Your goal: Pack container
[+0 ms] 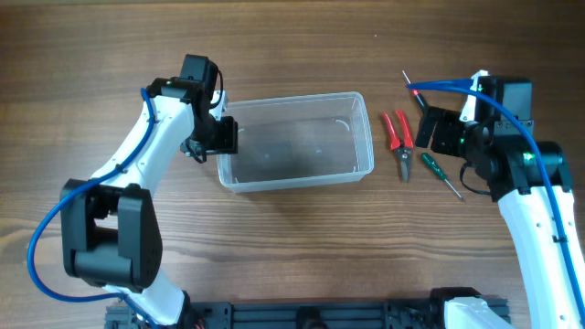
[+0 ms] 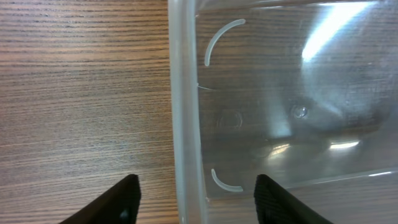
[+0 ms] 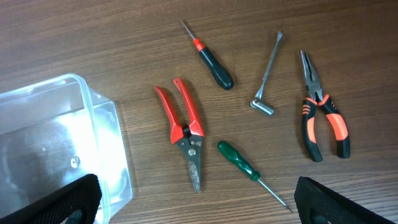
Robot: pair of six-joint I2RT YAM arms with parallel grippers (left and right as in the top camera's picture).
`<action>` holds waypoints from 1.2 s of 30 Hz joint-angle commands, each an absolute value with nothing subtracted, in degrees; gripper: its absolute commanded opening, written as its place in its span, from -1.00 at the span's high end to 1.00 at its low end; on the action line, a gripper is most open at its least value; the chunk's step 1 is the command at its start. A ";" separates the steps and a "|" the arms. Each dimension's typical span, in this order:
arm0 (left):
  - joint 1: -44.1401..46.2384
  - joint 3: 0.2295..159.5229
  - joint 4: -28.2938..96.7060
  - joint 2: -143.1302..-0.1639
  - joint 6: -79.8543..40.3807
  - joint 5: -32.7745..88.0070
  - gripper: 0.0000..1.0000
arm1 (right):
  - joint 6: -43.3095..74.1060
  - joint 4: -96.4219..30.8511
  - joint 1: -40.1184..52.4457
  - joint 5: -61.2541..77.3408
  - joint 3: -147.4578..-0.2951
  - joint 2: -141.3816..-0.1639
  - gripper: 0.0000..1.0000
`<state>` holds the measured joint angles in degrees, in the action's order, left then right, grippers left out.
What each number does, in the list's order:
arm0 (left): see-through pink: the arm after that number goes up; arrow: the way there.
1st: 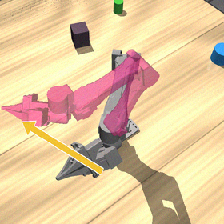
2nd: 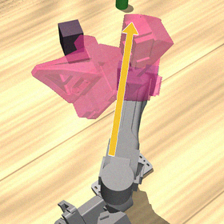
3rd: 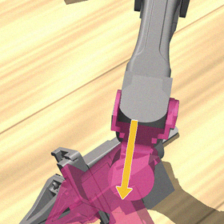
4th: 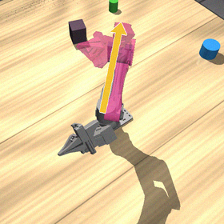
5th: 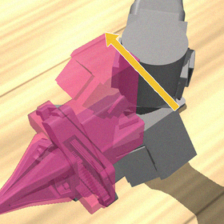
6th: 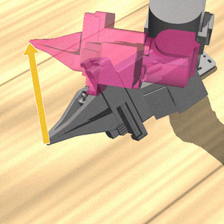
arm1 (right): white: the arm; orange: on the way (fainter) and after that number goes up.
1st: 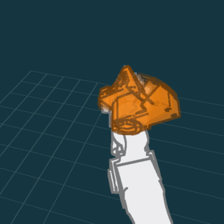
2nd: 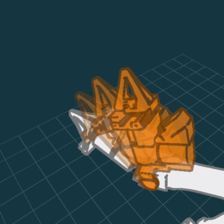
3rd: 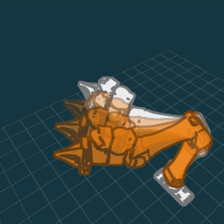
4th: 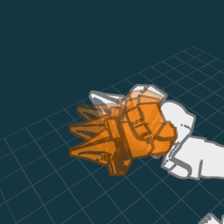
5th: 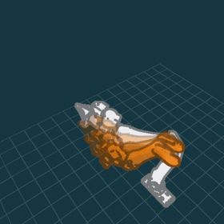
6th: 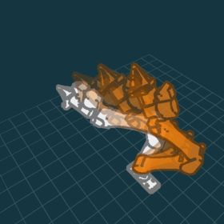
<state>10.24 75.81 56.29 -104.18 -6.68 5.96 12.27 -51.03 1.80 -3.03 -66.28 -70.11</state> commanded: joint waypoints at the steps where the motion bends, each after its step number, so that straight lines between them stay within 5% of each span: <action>1: 10.39 76.58 56.16 -99.81 -6.39 7.03 -0.37 | 11.64 -51.33 1.63 -2.39 -67.51 -69.41 -0.99; 2: 10.39 76.69 56.23 -98.74 -6.42 7.03 -0.50 | 12.29 -52.03 1.63 -2.39 -67.53 -69.41 -0.99; 3: 10.37 76.79 56.47 -97.41 -6.42 7.03 -0.98 | 13.87 -54.24 1.63 -2.37 -67.94 -69.38 -0.99; 14: 1.67 76.95 59.13 -74.04 -11.70 2.13 -0.99 | 16.51 -74.98 1.63 -3.25 -83.79 -70.76 -0.99; 23: -12.80 76.95 61.89 -67.20 -15.92 -0.27 -1.00 | 9.45 -66.30 1.63 -2.98 -85.38 -89.38 -0.99; 36: -13.93 76.95 64.88 -68.31 -15.90 -0.27 -0.99 | 7.49 -57.25 1.63 0.93 -85.38 -114.65 -1.00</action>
<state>-13.63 76.16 64.55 -68.07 -15.00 0.25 8.67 -58.65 1.80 -0.43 -85.43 -111.11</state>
